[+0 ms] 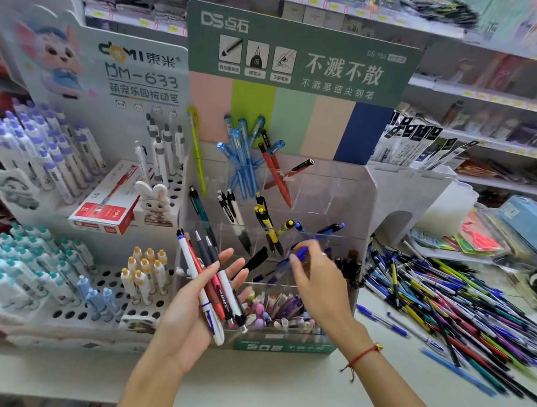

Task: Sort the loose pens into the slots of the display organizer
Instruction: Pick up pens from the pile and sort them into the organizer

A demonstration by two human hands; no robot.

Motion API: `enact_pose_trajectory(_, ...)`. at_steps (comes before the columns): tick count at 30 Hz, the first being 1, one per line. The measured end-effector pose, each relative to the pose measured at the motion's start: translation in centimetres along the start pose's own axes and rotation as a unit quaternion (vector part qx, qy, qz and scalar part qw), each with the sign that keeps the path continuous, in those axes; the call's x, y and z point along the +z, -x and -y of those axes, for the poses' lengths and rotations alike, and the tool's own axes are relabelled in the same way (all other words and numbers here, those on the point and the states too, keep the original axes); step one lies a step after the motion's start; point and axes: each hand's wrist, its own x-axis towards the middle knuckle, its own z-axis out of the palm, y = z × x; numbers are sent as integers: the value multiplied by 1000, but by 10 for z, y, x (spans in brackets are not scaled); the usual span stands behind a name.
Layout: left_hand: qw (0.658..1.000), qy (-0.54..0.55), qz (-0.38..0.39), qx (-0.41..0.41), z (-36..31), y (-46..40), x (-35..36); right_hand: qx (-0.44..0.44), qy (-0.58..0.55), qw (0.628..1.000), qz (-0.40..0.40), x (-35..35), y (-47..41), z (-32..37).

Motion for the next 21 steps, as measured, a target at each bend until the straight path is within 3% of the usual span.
enact_pose_trajectory(2, 999, 26, 20, -6, 1, 1, 2, -1, 52, 996, 76, 10, 1, -9)
enact_pose_trajectory(3, 999, 37, 30, -6, 1, 2, 3, -8, 78, 994, 74, 11, 3, -10)
enact_pose_trajectory(6, 997, 59, 47, 7, 3, 2, 6, -53, 61, 995, -55, 4, 13, -4)
enact_pose_trajectory(8, 996, 60, 58, 17, 5, 2, 8, -44, -58, 995, -69, -6, 23, 7)
enact_pose_trajectory(12, 996, 46, 77, 24, 10, -2, 13, 65, -318, 936, 138, -16, 43, 46)
enact_pose_trajectory(17, 995, -61, 48, 55, 14, -8, 13, 26, -363, 931, 7, -21, 33, 59)
enact_pose_trajectory(21, 996, -46, 9, 70, 4, -12, 4, -50, -209, 976, -36, -48, -5, 60)
